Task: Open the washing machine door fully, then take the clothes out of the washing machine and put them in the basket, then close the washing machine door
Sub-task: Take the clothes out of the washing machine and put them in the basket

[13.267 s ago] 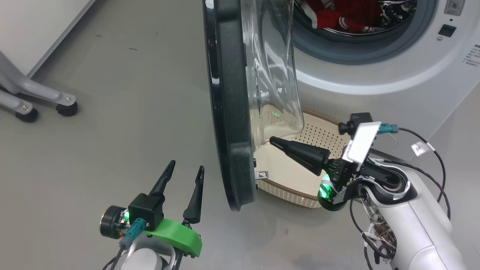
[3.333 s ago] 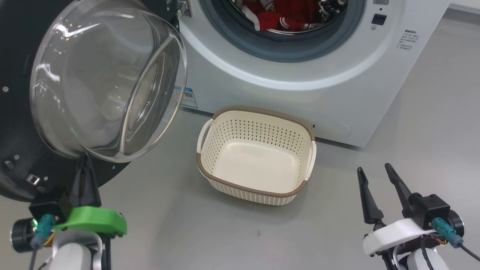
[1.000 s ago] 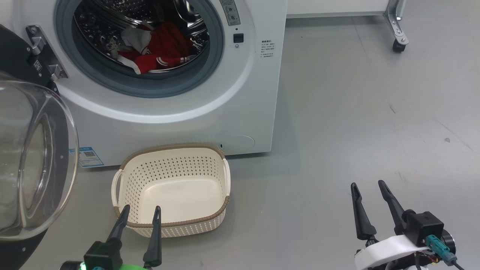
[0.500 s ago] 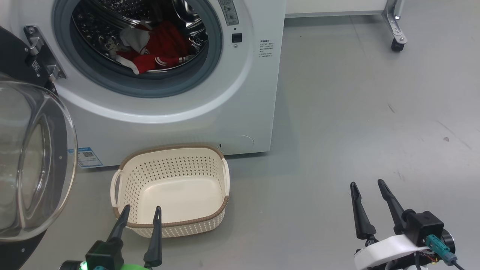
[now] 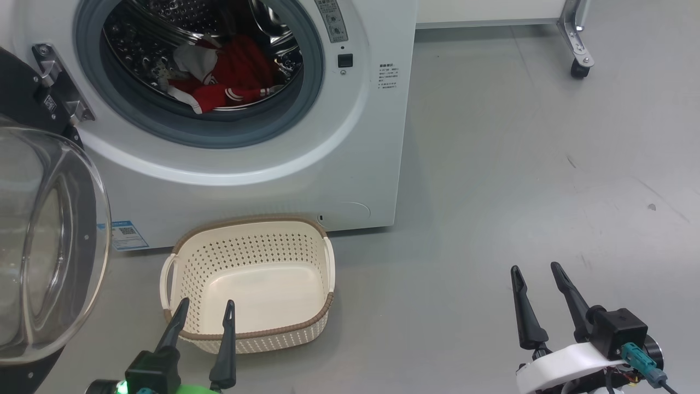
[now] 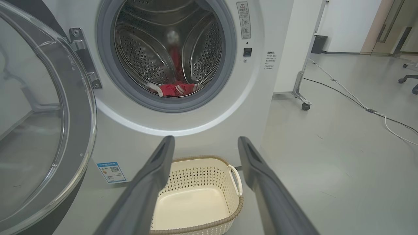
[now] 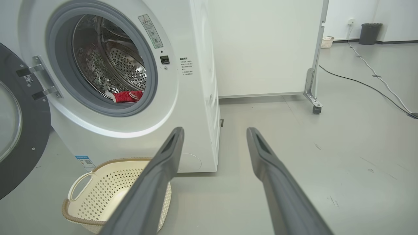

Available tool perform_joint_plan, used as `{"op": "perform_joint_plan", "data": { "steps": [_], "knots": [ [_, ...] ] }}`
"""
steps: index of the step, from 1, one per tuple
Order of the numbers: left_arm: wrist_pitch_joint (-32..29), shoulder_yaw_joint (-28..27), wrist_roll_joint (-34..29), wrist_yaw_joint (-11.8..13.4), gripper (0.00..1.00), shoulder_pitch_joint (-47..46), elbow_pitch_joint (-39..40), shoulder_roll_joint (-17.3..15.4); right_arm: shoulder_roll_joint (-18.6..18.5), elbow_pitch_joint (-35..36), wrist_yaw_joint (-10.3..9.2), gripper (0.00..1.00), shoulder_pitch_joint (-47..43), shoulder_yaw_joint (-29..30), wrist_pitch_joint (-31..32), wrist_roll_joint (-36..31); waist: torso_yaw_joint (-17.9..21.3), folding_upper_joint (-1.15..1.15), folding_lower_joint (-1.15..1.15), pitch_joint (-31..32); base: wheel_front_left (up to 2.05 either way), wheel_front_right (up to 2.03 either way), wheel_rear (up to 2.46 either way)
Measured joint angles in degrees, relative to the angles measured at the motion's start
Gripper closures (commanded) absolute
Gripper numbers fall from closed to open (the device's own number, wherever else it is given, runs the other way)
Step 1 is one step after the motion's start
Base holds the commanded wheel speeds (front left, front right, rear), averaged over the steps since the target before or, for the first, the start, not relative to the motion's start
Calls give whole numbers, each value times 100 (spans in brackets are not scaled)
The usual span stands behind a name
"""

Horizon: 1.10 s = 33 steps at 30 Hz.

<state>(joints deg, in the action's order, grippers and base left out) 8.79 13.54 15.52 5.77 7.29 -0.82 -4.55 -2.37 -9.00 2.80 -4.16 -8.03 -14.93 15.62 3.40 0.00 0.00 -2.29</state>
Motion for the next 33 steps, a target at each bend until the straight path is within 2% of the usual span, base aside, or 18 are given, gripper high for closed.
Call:
{"op": "perform_joint_plan", "data": {
  "steps": [33],
  "knots": [
    [19,13,-8,16,0,0,130,18,1,-5,-44,0,-2,-42,0,99,-3,0,0,25,100,-100,0]
  ]
}}
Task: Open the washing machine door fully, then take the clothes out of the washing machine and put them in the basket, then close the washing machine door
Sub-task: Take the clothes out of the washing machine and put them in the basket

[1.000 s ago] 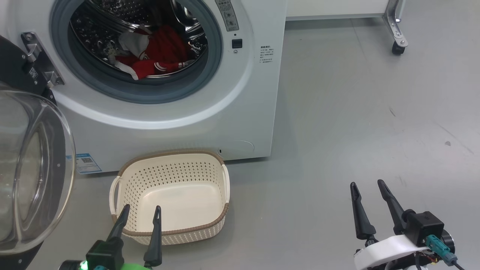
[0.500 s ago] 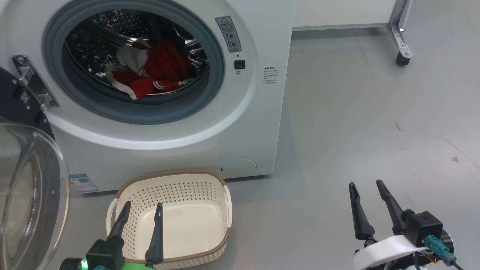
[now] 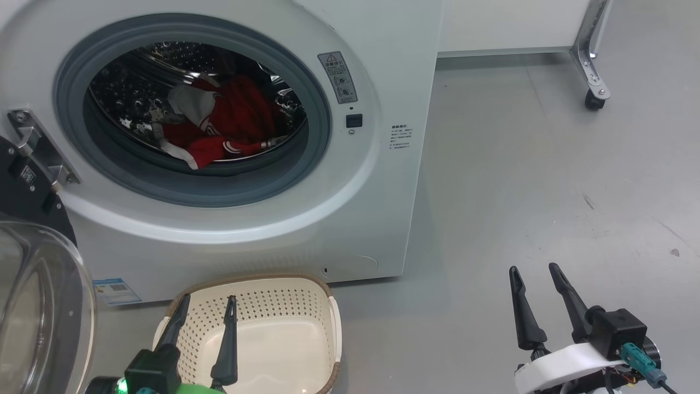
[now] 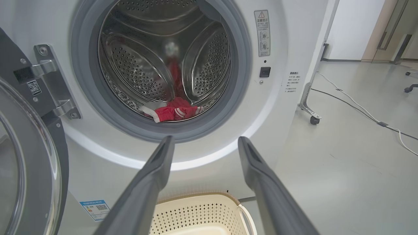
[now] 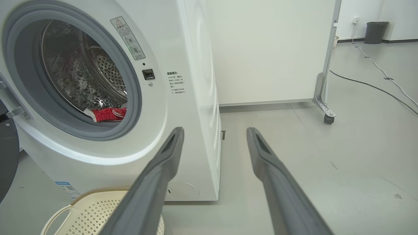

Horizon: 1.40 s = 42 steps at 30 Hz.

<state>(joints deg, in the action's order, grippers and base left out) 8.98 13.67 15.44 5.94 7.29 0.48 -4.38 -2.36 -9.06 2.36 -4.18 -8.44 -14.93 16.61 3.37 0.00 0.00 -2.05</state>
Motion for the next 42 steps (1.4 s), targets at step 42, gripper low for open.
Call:
{"op": "perform_joint_plan", "data": {
  "steps": [42],
  "knots": [
    [-129,132,0,-20,0,-393,42,10,0,218,3,0,42,-14,0,-5,-74,0,0,-636,9,-9,0]
  ]
}}
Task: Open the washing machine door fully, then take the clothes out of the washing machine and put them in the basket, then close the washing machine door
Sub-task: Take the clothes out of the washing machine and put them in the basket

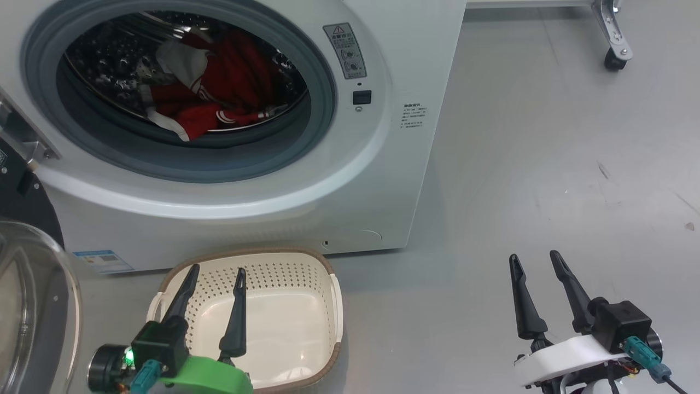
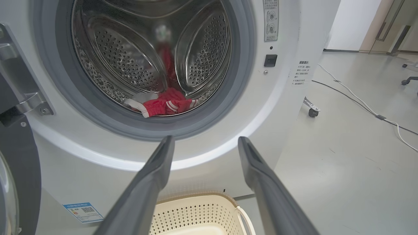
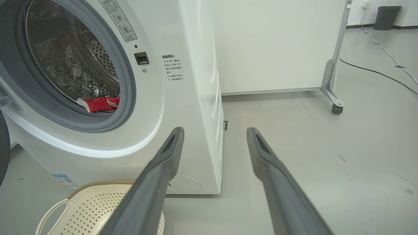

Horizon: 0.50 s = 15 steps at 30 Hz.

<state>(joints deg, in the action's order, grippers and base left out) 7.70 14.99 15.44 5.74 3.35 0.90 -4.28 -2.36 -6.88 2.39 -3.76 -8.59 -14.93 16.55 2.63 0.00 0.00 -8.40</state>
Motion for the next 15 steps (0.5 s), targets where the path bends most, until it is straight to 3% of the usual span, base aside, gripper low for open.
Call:
{"op": "perform_joint_plan", "data": {
  "steps": [7,15],
  "knots": [
    [-127,91,21,-70,0,-536,-81,40,0,213,8,0,236,33,0,-46,26,0,0,-451,0,0,0],
    [-712,101,330,-193,0,-1364,-520,108,-2,346,56,0,498,67,0,-49,99,0,0,-1060,0,0,0]
  ]
}}
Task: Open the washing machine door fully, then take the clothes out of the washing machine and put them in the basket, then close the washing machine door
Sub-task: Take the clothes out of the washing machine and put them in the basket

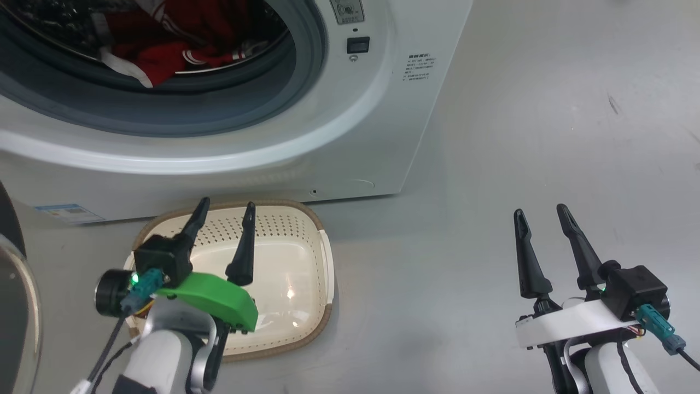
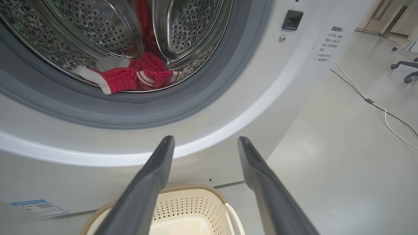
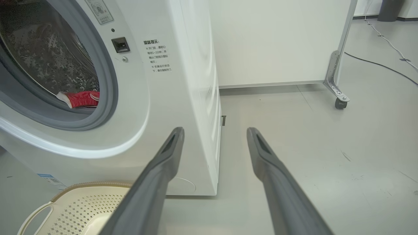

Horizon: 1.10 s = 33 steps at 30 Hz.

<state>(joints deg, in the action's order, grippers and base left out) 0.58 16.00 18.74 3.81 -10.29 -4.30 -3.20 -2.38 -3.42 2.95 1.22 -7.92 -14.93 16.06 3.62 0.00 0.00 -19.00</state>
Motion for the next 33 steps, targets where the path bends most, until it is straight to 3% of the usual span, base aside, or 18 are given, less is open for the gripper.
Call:
{"op": "perform_joint_plan", "data": {
  "steps": [12,33],
  "knots": [
    [-612,-528,244,3,0,-1672,-466,-4,-5,43,52,0,525,-154,0,182,133,0,0,-866,0,0,0],
    [-1406,-1274,428,19,0,-4027,-1605,-811,-14,-103,52,0,1141,-583,-1,804,916,0,1,-1558,0,0,0]
  ]
}}
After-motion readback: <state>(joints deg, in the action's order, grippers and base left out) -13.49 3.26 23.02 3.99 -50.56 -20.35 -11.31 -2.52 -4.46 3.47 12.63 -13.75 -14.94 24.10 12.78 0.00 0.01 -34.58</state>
